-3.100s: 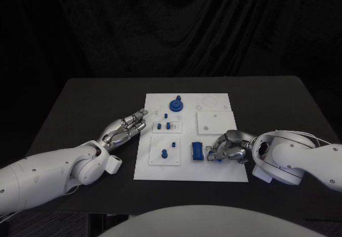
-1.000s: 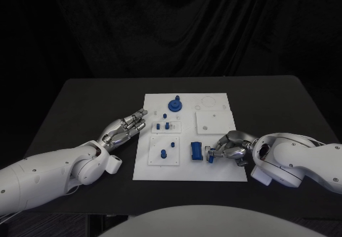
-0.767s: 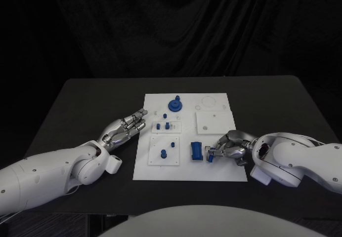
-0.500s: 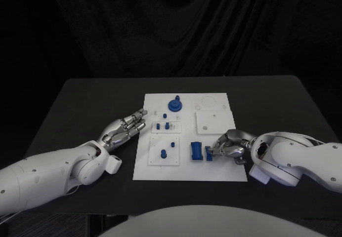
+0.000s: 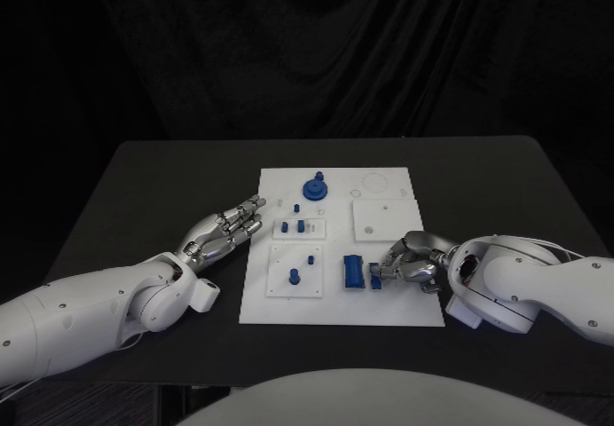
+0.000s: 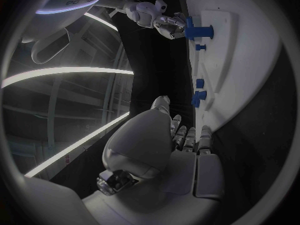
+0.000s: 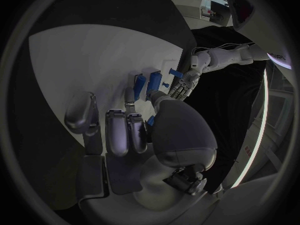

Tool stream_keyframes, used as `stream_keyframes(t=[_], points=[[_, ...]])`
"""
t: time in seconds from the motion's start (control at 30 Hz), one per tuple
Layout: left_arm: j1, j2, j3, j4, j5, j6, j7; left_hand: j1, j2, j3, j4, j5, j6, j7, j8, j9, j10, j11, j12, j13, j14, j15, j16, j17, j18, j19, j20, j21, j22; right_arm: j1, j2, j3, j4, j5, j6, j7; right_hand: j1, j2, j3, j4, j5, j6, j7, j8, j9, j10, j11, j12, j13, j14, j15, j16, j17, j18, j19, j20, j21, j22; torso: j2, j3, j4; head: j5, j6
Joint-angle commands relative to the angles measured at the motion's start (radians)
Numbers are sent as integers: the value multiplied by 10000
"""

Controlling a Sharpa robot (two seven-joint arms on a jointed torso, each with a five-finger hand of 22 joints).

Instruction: Assemble the parts on the task board

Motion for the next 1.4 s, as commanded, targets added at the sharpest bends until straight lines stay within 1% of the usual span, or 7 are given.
stream_keyframes(t=[0.03,0.27,0.33,0.47,0.7,1.07,1.4], points=[[-12,20,-7,11,50,136,1264,123,6,59,5,64,-2,41,3,11,7,52,2,-16,-4,50,-36,-16,94,-7,49,-13,9,14,-10,1,5,-356,33,-211,-42,-23,-61,34,-259,-94,13,-38,15,1059,95,27,2634,305,44,-42,-25,134,-66,16,-69,1299,-4,3,3,14,0],[-12,9,-7,17,50,127,1269,132,8,66,1,71,5,49,4,12,13,58,4,-15,-4,55,-36,-16,94,-7,52,-13,9,13,-203,1,161,-1345,-230,2,-25,-71,-339,58,-1146,-221,26,222,202,1059,114,27,2634,301,68,-42,-39,136,-58,46,-91,1302,-10,-1,0,43,0],[-12,5,-7,24,50,123,1272,132,8,66,1,71,5,49,4,12,13,58,4,-15,-4,55,-36,-16,94,-7,52,-13,9,13,-317,0,271,-1740,-366,121,2,-67,-515,56,-1668,-390,-29,643,490,1059,99,27,2634,319,56,-19,6,137,-27,15,-45,1320,-7,-1,4,43,0],[-12,-8,-7,29,50,111,1277,141,7,72,-4,78,6,53,5,12,18,62,5,-14,-4,56,-36,-16,95,-7,54,-13,9,11,-532,-2,481,-2205,-537,312,-21,47,-1122,121,-2716,-1407,-185,2673,2004,1059,-24,27,2634,435,-90,139,353,62,132,-53,241,1410,-4,3,10,58,0],[-12,-31,-7,40,50,93,1274,141,7,72,-4,78,6,53,5,12,18,62,5,-14,-4,56,-36,-16,95,-7,54,-13,9,-17,-967,-6,830,-2740,-599,429,-164,117,-1577,210,-3083,-1747,-327,4034,2938,1059,-184,27,2634,526,-178,268,675,23,238,-167,478,1476,-4,4,7,64,0],[-12,-12,-7,25,50,103,1257,156,1,80,-12,84,6,60,5,12,20,68,6,-13,-4,59,-36,-16,95,-7,57,-13,10,-176,-1117,-10,941,-2855,-406,391,133,190,-1693,165,-2727,-1655,-529,4905,3569,1059,-360,27,2634,573,-324,322,822,-21,333,-298,702,1536,0,6,9,40,0],[-12,-23,-7,34,50,91,1236,165,-2,86,-17,87,-7,65,3,10,17,73,5,-14,-4,61,-36,-16,95,-7,59,-13,9,-364,-1034,-10,902,-3067,-177,85,485,69,-1770,73,-3056,-1635,-634,5292,3912,1059,-457,27,2634,605,-411,349,904,-53,402,-383,864,1578,-2,5,-7,86,0]])
